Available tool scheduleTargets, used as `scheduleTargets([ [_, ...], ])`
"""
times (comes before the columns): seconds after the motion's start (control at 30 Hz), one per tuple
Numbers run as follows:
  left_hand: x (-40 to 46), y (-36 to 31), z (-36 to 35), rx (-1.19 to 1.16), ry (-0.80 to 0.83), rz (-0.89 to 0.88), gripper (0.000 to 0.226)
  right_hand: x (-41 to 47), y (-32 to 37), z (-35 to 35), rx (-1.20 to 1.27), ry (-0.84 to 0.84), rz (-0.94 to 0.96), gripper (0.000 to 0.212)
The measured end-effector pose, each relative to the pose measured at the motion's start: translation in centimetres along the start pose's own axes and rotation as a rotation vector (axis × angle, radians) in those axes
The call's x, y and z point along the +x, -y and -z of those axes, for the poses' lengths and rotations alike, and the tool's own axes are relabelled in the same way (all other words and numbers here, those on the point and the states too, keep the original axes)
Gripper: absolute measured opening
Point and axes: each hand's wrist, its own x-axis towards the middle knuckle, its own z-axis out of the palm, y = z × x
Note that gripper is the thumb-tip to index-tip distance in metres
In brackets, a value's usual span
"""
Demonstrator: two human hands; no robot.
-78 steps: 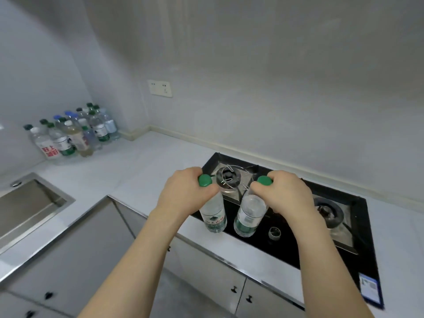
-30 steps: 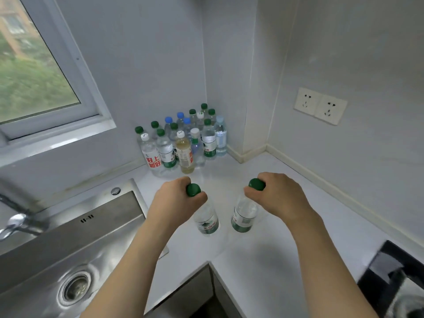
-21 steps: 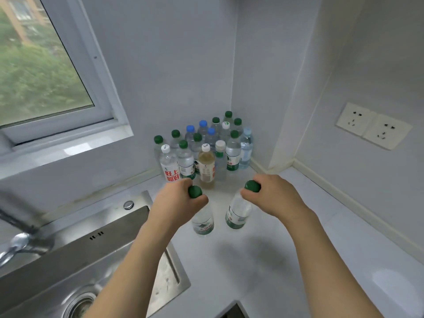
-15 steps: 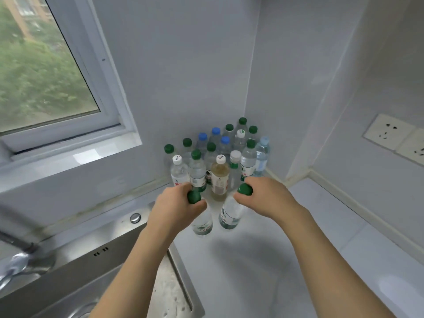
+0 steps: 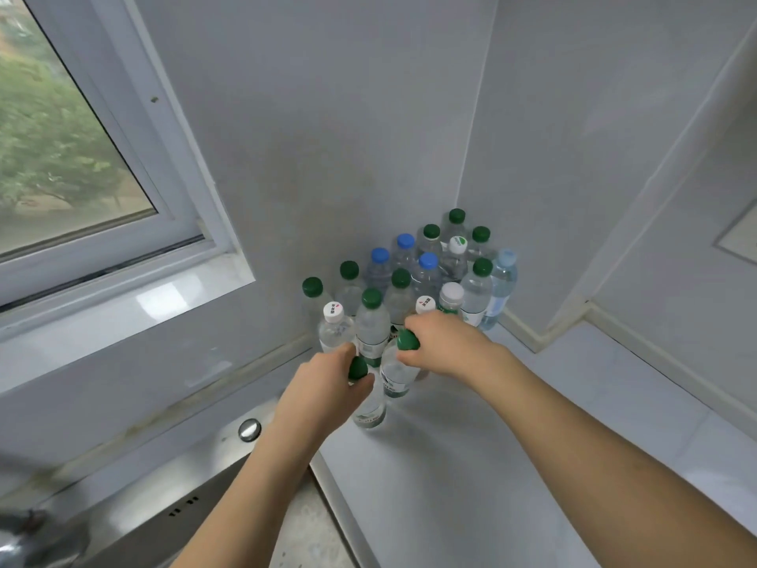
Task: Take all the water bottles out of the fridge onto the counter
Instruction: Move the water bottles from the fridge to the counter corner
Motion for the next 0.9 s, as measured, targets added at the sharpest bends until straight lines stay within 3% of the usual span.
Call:
scheduleTargets([
  [0.47,3.5,0.7,-1.2,0.138,-0.030,-0.136,0.019,3.2,0.2,-1.1,0.009,-0.018,-0.033,0.023],
  [0.9,4.8,1.3,-1.2,0.074,-0.034,-0.066,0.018,3.7,-0.5,-2.5,0.130,-0.078,-0.021,0.028],
])
